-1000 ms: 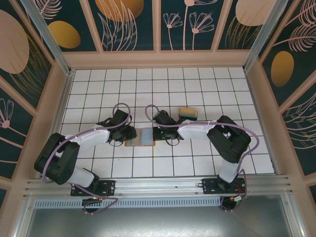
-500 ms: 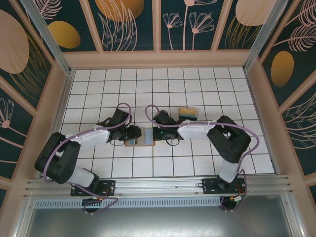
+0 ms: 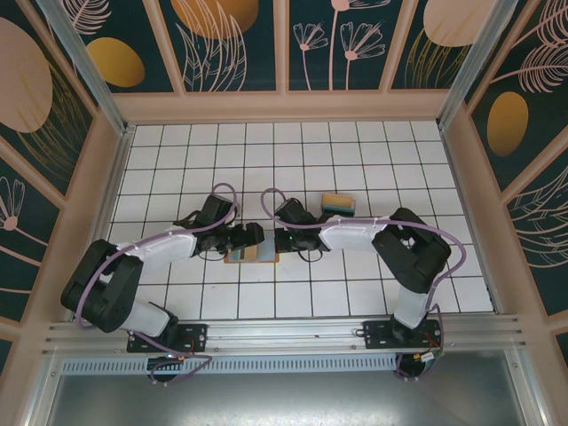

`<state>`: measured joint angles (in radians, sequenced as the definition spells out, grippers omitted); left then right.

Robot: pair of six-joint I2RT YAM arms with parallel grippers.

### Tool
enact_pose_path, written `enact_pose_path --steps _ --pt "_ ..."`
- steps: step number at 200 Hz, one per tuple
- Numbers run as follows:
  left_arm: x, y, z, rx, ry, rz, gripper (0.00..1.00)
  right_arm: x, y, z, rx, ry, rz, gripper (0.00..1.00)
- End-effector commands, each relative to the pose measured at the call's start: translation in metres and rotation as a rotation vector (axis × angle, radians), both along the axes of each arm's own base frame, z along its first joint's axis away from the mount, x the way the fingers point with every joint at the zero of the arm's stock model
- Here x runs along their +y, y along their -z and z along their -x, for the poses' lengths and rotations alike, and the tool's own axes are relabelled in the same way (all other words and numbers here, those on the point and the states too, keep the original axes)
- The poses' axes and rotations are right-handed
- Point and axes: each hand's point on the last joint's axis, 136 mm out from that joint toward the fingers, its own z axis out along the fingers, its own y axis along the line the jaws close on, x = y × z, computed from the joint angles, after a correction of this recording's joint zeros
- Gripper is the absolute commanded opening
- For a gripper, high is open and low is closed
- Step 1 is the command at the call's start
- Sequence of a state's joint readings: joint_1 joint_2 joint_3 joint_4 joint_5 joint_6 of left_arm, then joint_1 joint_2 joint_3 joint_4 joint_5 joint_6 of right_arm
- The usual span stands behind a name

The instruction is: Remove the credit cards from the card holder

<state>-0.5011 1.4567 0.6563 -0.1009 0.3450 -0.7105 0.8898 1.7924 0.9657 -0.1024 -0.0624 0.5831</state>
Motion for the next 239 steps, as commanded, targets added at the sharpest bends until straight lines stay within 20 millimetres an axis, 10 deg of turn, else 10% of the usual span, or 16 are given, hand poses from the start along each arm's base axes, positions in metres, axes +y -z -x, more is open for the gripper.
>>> enact_pose_path --steps 1,66,145,239 --pt "-0.007 -0.010 0.002 -0.017 0.028 0.049 0.83 0.005 -0.004 -0.001 0.001 -0.001 -0.021 0.00" --pt "0.013 -0.012 -0.006 -0.046 -0.050 -0.055 0.79 -0.004 -0.024 -0.011 -0.047 0.056 -0.032 0.03" --pt "0.061 0.003 -0.011 -0.028 -0.185 -0.214 0.34 0.041 -0.070 -0.017 -0.033 0.008 -0.248 0.15" --pt "0.062 0.030 0.001 0.043 -0.174 -0.223 0.16 0.082 -0.049 -0.005 0.126 -0.096 -0.344 0.20"
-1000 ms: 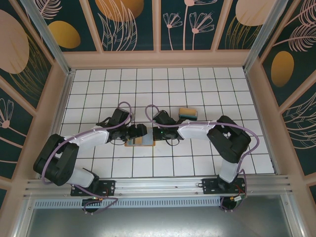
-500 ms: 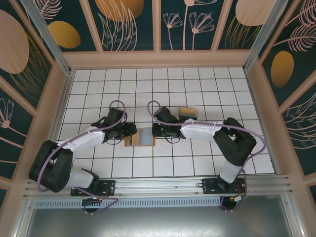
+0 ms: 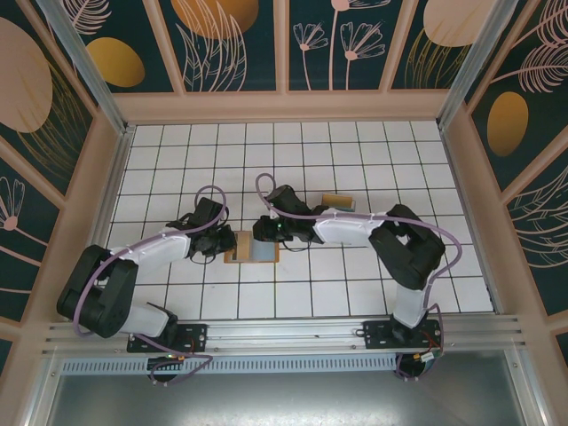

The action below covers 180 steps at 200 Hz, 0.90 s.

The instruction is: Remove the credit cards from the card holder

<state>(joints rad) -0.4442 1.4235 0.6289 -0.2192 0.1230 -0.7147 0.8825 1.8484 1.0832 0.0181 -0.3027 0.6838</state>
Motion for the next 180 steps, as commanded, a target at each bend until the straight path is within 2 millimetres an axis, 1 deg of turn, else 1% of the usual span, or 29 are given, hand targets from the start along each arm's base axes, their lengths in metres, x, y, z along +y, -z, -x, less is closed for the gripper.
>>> enact_pose_path --steps 1,21,30,60,116,163,180 --pt "0.001 0.009 0.005 0.030 -0.005 0.000 0.16 0.017 -0.006 0.000 0.032 -0.039 -0.059 0.20" --pt "0.001 0.013 0.008 0.043 -0.005 0.007 0.15 0.020 0.000 0.002 0.055 -0.056 -0.062 0.21" --pt "0.000 0.013 0.008 0.046 -0.006 0.009 0.13 0.022 0.002 0.004 0.065 -0.064 -0.062 0.21" --pt "0.001 0.015 0.010 0.051 -0.011 0.014 0.13 0.026 0.009 0.008 0.095 -0.088 -0.059 0.20" --pt "0.000 0.013 0.010 0.050 -0.012 0.018 0.12 0.022 0.026 0.012 0.139 -0.085 -0.027 0.19" --pt "-0.001 0.013 0.011 0.054 -0.010 0.025 0.12 0.025 0.033 0.016 0.164 -0.103 -0.023 0.19" --pt "-0.002 0.013 0.012 0.052 -0.008 0.029 0.12 0.028 0.032 0.016 0.164 -0.112 -0.026 0.19"
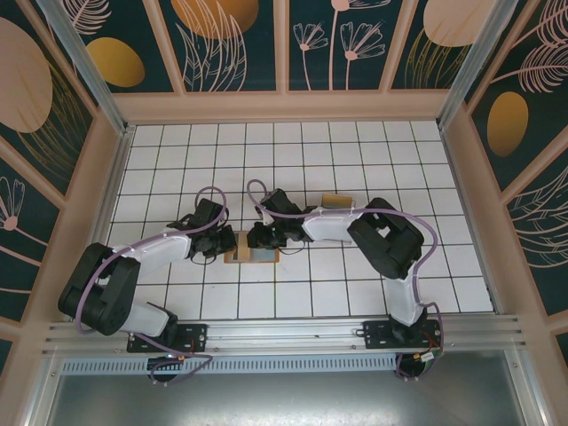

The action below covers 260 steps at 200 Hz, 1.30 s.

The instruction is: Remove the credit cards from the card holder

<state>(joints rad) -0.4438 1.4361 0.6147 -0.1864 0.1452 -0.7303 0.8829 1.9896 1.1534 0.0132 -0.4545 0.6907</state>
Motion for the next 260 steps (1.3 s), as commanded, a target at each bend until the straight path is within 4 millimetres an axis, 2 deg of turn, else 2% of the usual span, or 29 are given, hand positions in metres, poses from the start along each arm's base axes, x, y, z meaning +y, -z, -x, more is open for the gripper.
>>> enact_pose_path --steps 1,22,63,93,156,184,201,211,260 --pt "0.002 0.008 0.011 0.044 -0.003 0.003 0.12 0.008 0.001 0.001 0.024 -0.018 -0.009 0.19" --pt "0.002 0.008 0.011 0.044 -0.003 0.007 0.12 0.010 0.001 0.002 0.029 -0.026 -0.011 0.18" --pt "0.003 0.008 0.011 0.046 -0.006 0.003 0.10 0.007 0.002 0.001 0.026 -0.020 -0.001 0.00" --pt "0.007 0.009 0.011 0.048 -0.018 -0.018 0.05 0.001 -0.001 0.000 0.011 0.000 0.007 0.00" --pt "0.010 0.009 0.011 0.050 -0.029 -0.032 0.03 -0.022 -0.010 -0.001 -0.012 0.058 0.006 0.00" --pt "0.001 0.007 0.012 0.044 -0.008 0.017 0.03 -0.018 -0.014 0.000 -0.005 0.050 -0.014 0.00" --pt "-0.001 0.007 0.013 0.048 -0.005 0.029 0.03 -0.013 -0.015 0.000 -0.001 0.044 -0.024 0.12" --pt "-0.001 0.008 0.015 0.051 -0.003 0.032 0.03 -0.010 -0.016 0.000 -0.001 0.038 -0.029 0.15" --pt "-0.005 0.005 0.016 0.046 0.001 0.062 0.03 -0.006 -0.008 0.002 0.021 0.025 -0.016 0.16"
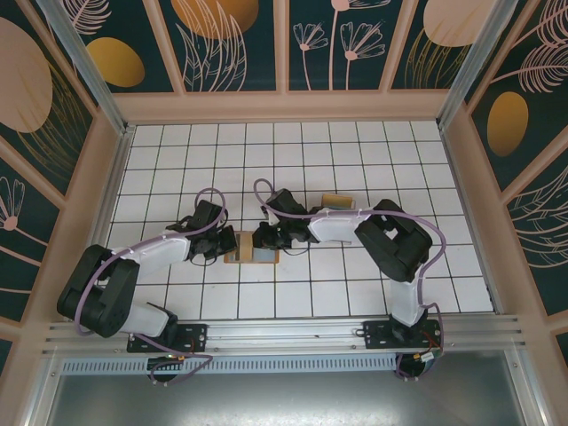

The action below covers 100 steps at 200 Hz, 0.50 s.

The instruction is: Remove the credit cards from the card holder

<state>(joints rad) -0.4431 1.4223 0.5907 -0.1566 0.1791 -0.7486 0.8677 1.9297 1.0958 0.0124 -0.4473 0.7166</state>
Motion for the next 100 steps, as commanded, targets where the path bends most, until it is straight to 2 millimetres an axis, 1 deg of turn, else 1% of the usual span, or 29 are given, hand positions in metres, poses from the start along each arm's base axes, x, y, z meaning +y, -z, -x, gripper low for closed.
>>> enact_pose_path --steps 1,38,75,100 --pt "-0.0002 0.0063 0.0128 0.046 0.003 0.020 0.03 0.0090 -0.0018 0.0001 0.008 -0.013 -0.018 0.16" --pt "-0.0007 0.0074 0.0142 0.051 0.002 0.027 0.03 0.0111 0.0016 0.0017 0.015 -0.020 -0.019 0.16" --pt "-0.0001 0.0076 0.0141 0.052 0.001 0.023 0.03 0.0150 0.0050 0.0042 0.025 -0.031 -0.021 0.20" --pt "-0.0001 0.0072 0.0139 0.050 0.000 0.023 0.03 0.0173 0.0070 0.0056 0.029 -0.041 -0.022 0.20"
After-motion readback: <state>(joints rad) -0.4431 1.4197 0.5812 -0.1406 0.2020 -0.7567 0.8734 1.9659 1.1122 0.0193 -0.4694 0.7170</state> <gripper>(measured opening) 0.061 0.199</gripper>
